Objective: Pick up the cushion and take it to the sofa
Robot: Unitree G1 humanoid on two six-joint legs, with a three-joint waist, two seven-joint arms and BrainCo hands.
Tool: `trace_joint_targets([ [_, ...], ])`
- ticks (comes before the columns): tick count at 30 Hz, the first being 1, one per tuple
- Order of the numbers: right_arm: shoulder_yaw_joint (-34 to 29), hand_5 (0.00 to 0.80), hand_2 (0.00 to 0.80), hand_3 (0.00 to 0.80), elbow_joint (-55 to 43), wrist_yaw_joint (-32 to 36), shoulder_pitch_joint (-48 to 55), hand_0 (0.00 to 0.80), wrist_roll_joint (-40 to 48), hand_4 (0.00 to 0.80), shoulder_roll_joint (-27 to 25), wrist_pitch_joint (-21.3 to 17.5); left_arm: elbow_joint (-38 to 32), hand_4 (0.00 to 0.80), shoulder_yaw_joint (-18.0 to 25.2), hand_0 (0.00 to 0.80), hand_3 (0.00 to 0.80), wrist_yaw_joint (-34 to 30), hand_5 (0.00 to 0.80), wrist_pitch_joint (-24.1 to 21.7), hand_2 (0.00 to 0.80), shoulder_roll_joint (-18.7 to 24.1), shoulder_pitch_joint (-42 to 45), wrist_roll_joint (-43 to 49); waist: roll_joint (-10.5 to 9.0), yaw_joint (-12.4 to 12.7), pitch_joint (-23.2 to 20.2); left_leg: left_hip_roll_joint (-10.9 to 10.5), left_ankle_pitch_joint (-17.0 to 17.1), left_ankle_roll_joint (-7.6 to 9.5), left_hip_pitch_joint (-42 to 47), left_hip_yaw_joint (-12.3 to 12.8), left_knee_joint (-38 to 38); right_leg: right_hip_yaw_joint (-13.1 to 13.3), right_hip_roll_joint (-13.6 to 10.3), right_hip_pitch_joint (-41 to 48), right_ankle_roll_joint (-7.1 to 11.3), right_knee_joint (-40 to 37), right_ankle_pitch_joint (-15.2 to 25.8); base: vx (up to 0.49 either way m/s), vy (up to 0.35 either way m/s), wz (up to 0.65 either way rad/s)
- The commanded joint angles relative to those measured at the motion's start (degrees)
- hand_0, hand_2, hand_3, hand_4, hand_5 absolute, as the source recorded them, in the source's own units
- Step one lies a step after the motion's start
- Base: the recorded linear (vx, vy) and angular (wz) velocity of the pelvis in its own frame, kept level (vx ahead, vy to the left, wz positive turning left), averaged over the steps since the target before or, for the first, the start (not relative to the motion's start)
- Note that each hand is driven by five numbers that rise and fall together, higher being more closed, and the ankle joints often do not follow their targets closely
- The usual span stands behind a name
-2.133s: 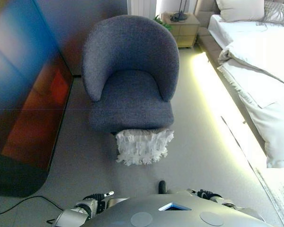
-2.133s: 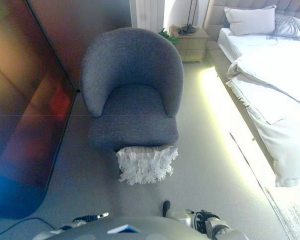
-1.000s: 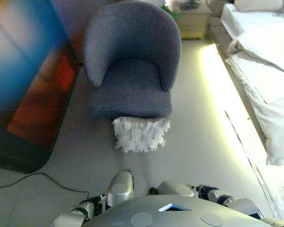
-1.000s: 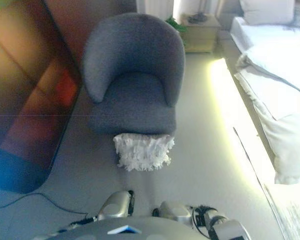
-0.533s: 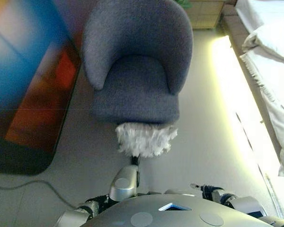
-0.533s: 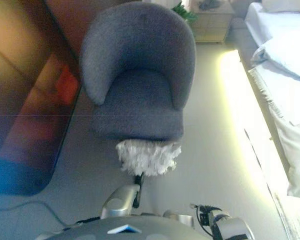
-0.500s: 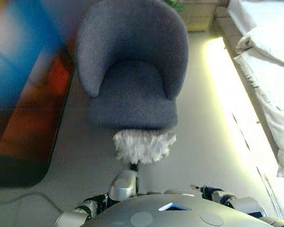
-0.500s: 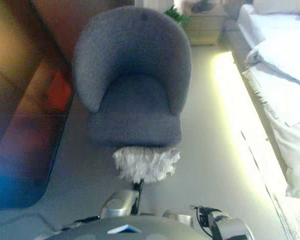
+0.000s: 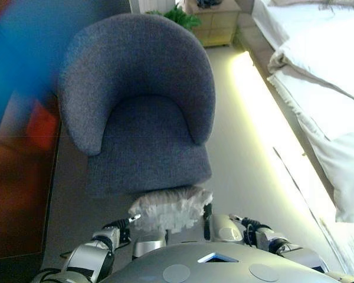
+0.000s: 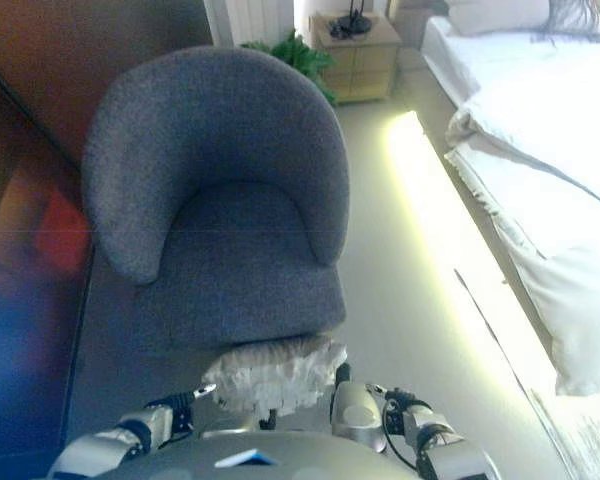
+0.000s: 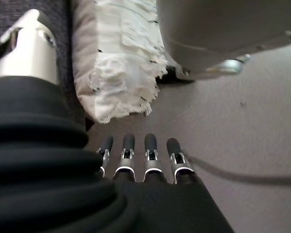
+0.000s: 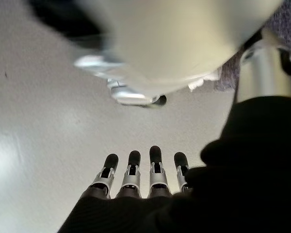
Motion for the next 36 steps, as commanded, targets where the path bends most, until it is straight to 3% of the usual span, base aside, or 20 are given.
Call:
trace_joint_targets([
  [1,1.5,0.0,0.0,0.0,2.2,-0.69,-1.99,0.0,0.48,0.0,-1.96,-0.86,1.81,0.0,-0.22,0.0,0.0,1.39,0.0,-0.86,0.0,-1.29,-2.17,1.26,-0.05,1.95,1.13,-1.64,2.65,1.51,-6.76,-0.06,4.51,-1.61,1.3,6.29,-0.54,-5.81,0.95,0.145,-0.134,0.1],
  [8,0.95,0.0,0.0,0.0,2.92,-2.84,-3.33,0.0,1.06,0.0,-2.74,-0.84,2.32,0.0,-0.48,0.0,0.0,4.31,0.0,-3.01,0.0,-2.42,-1.73,0.56,0.52,2.93,0.9,-0.58,3.0,-0.5,-8.06,2.72,5.53,-6.12,0.48,8.86,-1.31,-7.89,-0.38,0.107,0.005,0.26],
  [14,1.61,0.0,0.0,0.0,2.72,-4.3,-3.95,0.0,-0.11,0.0,-2.36,-1.75,1.77,0.0,-0.21,0.0,0.0,7.3,0.0,-4.6,0.0,-2.75,-1.83,-0.07,1.62,3.17,1.13,-0.65,3.8,-0.56,-7.19,2.46,2.29,-7.75,-0.18,8.75,-0.93,-8.33,-0.58,0.111,0.095,0.21],
  [21,4.62,0.0,0.0,0.0,-0.55,-9.44,-8.86,0.0,2.13,0.0,-3.02,-6.5,0.57,0.0,-2.26,0.0,0.0,12.78,0.0,-6.61,0.0,-2.03,-6.02,-0.01,3.04,3.22,6.12,-1.93,4.12,0.63,-12.36,1.4,3.56,-6.66,-1.78,2.2,-0.03,-5.27,0.05,-0.066,0.129,0.02],
  [28,7.57,0.0,0.0,0.0,-3.2,-12.59,-16.17,0.0,1.03,0.0,-3.83,-9.34,-1.02,0.0,-4.33,0.0,0.0,17.94,0.0,-10.68,0.0,0.58,-11.77,-1.26,3.54,2.59,14.21,-2.7,3.86,2.18,-21.66,3.59,9.58,-5.45,-3.16,-8.84,0.72,4.27,-0.87,-0.15,0.087,-0.04],
  [31,8.7,0.0,0.0,0.0,-4.04,-13.65,-18.94,0.0,0.56,0.0,-3.95,-9.35,-2.52,0.0,-5.01,0.0,0.0,17.51,0.0,-13.13,0.0,0.73,-14.91,-2.8,3.03,2.77,16.64,-2.88,3.52,2.05,-25.75,4.29,12.52,-6.2,-3.81,-11.86,0.92,5.12,-0.49,-0.138,-0.009,-0.12],
  [36,11.19,0.0,0.0,0.0,-5.22,-14.99,-24.71,0.0,-0.19,0.0,-4.59,-9.99,-5.08,0.0,-8.92,0.0,0.0,18.14,0.0,-15.23,0.0,-0.04,-22.34,-4.57,2.72,1.9,20.98,-3.18,3.89,1.5,-35.31,3.95,17.51,-4.39,-3.4,-20.06,0.63,7.38,0.28,-0.188,-0.059,-0.06],
])
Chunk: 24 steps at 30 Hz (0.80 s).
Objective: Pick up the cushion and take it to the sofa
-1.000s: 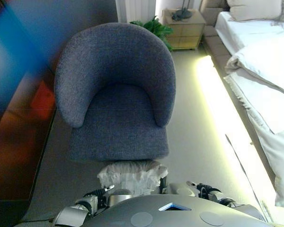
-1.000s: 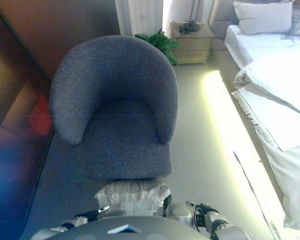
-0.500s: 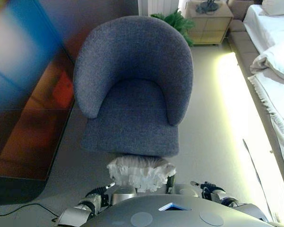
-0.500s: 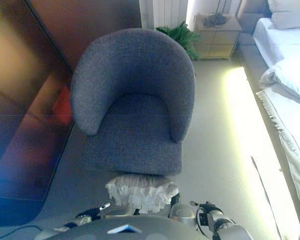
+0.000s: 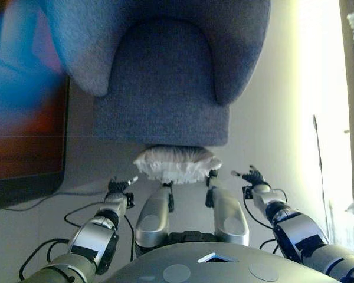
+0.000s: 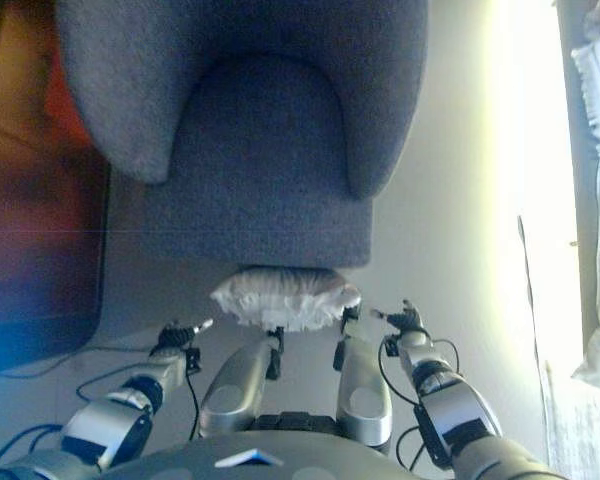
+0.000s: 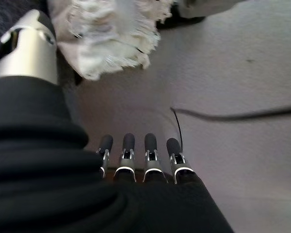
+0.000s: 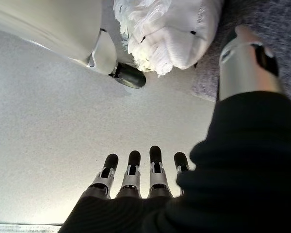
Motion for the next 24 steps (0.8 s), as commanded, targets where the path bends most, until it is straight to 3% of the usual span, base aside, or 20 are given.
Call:
trace_joint_targets([
  [1,3.93,0.0,0.0,0.0,-2.48,-2.89,-3.44,0.0,-0.59,0.0,-1.88,-1.53,-0.63,0.0,-0.73,0.0,0.0,2.28,0.0,-1.63,0.0,-1.53,-4.52,-2.13,1.47,-1.02,2.54,-1.3,4.48,2.34,-9.22,-1.88,2.83,-0.2,-0.61,-3.64,0.88,8.99,-5.48,-0.175,-0.057,-0.02],
  [10,6.12,0.0,0.0,0.0,-4.76,-8.86,-10.72,0.0,0.05,0.0,-2.56,-2.42,-3.55,0.0,-4.25,0.0,0.0,4.8,0.0,-4.82,0.0,-2.65,-10.19,-0.62,2.43,-2.25,5.91,-2.02,4.7,2.73,-18.65,-2.77,7.33,0.78,0.98,-14.33,-0.4,14.16,-5.77,-0.092,0.015,-0.01],
  [24,8.66,0.0,0.0,0.0,-4.5,-12.73,-18.66,0.0,-6.74,0.0,-5.79,-3.81,-1.61,0.0,-6.45,0.0,0.0,7.7,0.0,-5.91,0.0,-3.48,-16.06,-0.58,4.3,-3.08,5.91,-2.76,4.14,3.76,-28.72,-1.38,11.34,3.48,0.96,-25.78,0.73,16.94,-4.14,-0.01,0.102,-0.05],
])
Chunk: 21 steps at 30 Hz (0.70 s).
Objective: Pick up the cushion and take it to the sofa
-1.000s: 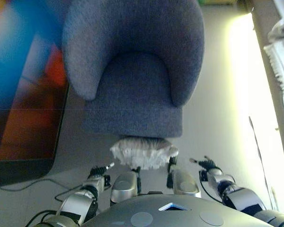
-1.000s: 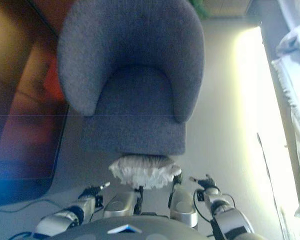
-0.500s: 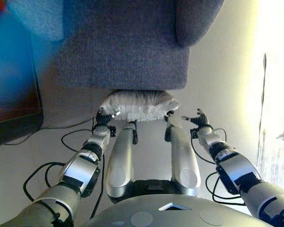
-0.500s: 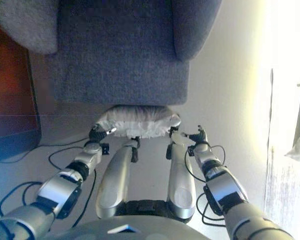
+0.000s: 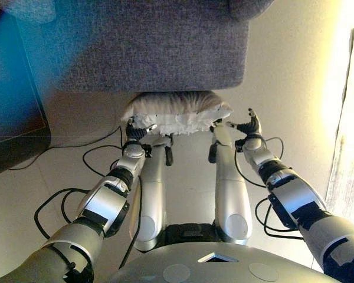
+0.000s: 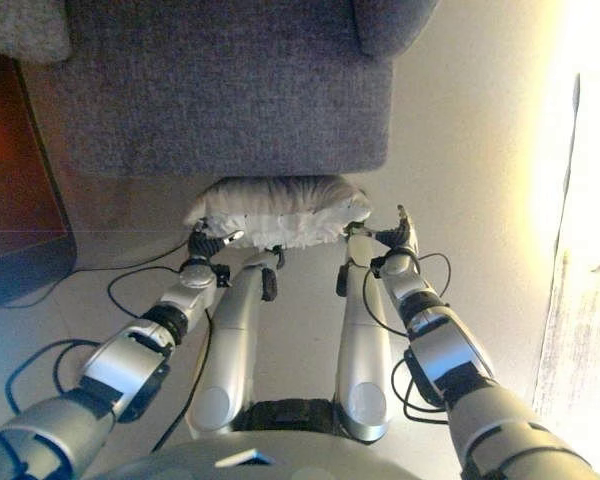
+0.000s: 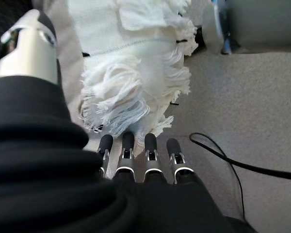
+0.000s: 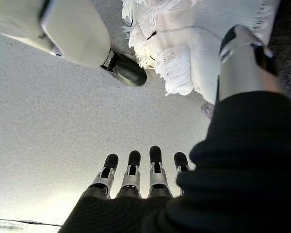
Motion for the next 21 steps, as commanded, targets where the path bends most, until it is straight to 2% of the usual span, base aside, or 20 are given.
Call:
trace_joint_targets([
  [1,2.08,0.0,0.0,0.0,-2.22,-2.16,-2.69,0.0,-2.9,0.0,-5.5,-0.94,1.25,0.0,0.83,0.0,0.0,1.49,0.0,-1.44,0.0,-1.14,-2.22,-0.62,4.35,-0.12,0.45,-0.79,7.65,0.5,-2.84,-3.13,-5.27,-1.95,2.53,-2.47,-0.77,8.89,-5.92,0.009,0.06,-0.18],
  [8,3.6,0.0,0.0,0.0,-2.3,-3.2,-5.68,0.0,-4.08,0.0,-6.46,-0.23,1.96,0.0,1.53,0.0,0.0,3.03,0.0,-1.5,0.0,0.27,-5.09,-4.63,4.28,-0.27,0.45,-0.2,6.94,0.0,-11.56,-3.65,-0.8,-1.69,3.75,-10.62,-1.56,14.05,-7.33,-0.002,-0.017,-0.02],
  [14,4.46,0.0,0.0,0.0,-2.76,-4.91,-7.95,0.0,-5.41,0.0,-6.67,-0.34,2.3,0.0,4.35,0.0,0.0,3.54,0.0,-5.5,0.0,1.01,-5.68,-11.31,3.78,0.26,0.45,-0.09,5.69,-0.61,-19.1,-4.75,4.17,-2.31,3.61,-17.71,-2.11,18.98,-8.35,-0.01,-0.094,0.05],
  [21,5.69,0.0,0.0,0.0,-2.82,-6.66,-11.7,0.0,-5.97,0.0,-7.78,-0.12,2.61,0.0,5.83,0.0,0.0,2.67,0.0,-6.99,0.0,2.2,-7.22,-11.01,4.04,0.67,0.45,-0.16,3.79,-1.37,-28.53,-4.63,11.07,-2.55,3.56,-26.91,-2.39,26.16,-9.78,-0.027,-0.055,0.05],
])
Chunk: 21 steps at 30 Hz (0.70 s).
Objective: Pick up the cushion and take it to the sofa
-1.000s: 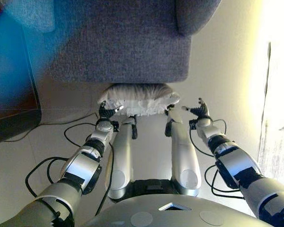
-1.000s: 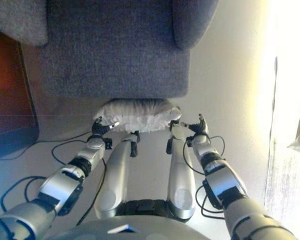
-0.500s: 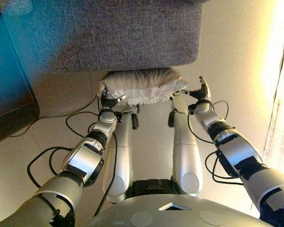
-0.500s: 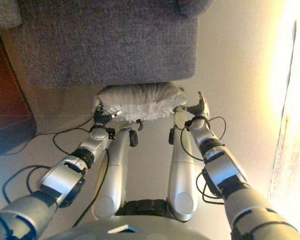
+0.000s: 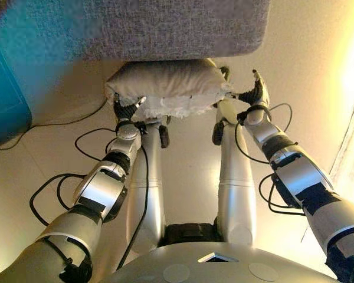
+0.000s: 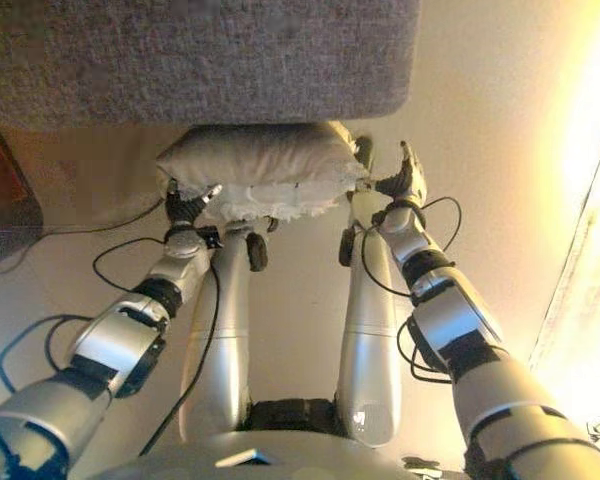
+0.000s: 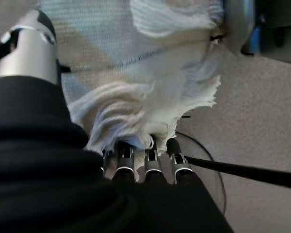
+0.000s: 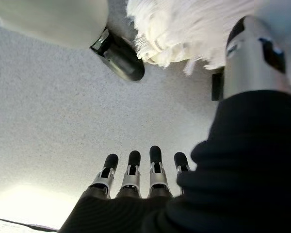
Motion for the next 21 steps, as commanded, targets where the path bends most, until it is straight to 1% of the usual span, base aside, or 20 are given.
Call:
trace_joint_targets([
  [1,2.11,0.0,0.0,0.0,-2.65,-1.99,-1.05,0.0,-0.63,0.0,-4.34,-0.12,1.68,0.0,2.84,0.0,0.0,-0.85,0.0,0.02,0.0,-0.14,-0.15,-0.35,3.72,0.31,0.28,-1.96,6.66,-0.72,-5.0,-2.66,-3.27,-3.21,2.08,-2.32,-1.39,8.92,-6.66,-0.03,-0.014,0.03],
  [5,3.17,0.0,0.0,0.0,-2.12,-0.47,-3.47,0.0,-0.71,0.0,-5.01,-1.14,1.41,0.0,2.46,0.0,0.0,-1.87,0.0,-0.54,0.0,1.02,-2.06,1.19,3.99,0.18,0.28,-1.72,5.39,-0.82,-9.56,-2.18,-0.19,-3.24,2.0,-6.8,-1.31,12.17,-7.39,-0.029,-0.003,0.03],
  [7,4.16,0.0,0.0,0.0,-2.18,1.99,-4.63,0.0,-1.59,0.0,-5.5,-2.95,1.06,0.0,1.77,0.0,0.0,-2.56,0.0,-1.11,0.0,1.43,-3.15,2.02,4.17,0.09,0.28,-1.67,5.15,-0.87,-11.34,-2.0,0.63,-3.17,1.87,-8.62,-1.18,13.21,-7.56,0.0,0.0,0.0],
  [11,7.1,0.0,0.0,0.0,-3.82,6.29,-7.45,0.0,-2.29,0.0,-6.55,-5.57,-0.57,0.0,-0.42,0.0,0.0,-6.8,0.0,-2.56,0.0,2.5,-5.84,3.16,4.65,0.0,0.28,-1.68,5.29,-1.23,-14.63,-1.7,1.79,-2.76,1.49,-11.82,-0.87,14.64,-7.64,-0.009,0.009,0.06],
  [14,8.59,0.0,0.0,0.0,-4.77,8.51,-10.18,0.0,-1.13,0.0,-6.6,-6.24,-1.7,0.0,-1.86,0.0,0.0,-9.39,0.0,-1.78,0.0,3.0,-8.09,1.56,5.02,-0.05,0.28,-1.9,5.6,-1.41,-15.42,-1.77,1.14,-2.53,1.59,-12.7,-0.67,14.34,-7.58,0.0,0.008,0.05],
  [18,10.61,0.0,0.0,0.0,-5.18,11.76,-13.64,0.0,-2.48,0.0,-6.73,-6.85,-1.74,0.0,-2.49,0.0,0.0,-11.43,0.0,-1.51,0.0,3.35,-10.82,0.18,5.65,-0.11,0.28,-1.96,6.06,-1.67,-16.61,-1.56,0.19,-2.31,1.47,-14.09,-0.38,13.67,-7.42,-0.003,0.012,0.01],
  [21,12.15,0.0,0.0,0.0,-5.44,16.07,-15.65,0.0,-3.7,0.0,-7.06,-7.51,-2.44,0.0,-2.91,0.0,0.0,-13.03,0.0,-1.33,0.0,3.78,-12.36,-1.13,6.08,-0.06,0.28,-2.23,6.62,-1.84,-17.6,-1.57,-0.78,-1.95,1.42,-15.17,-0.15,12.76,-7.07,0.0,0.009,0.08],
])
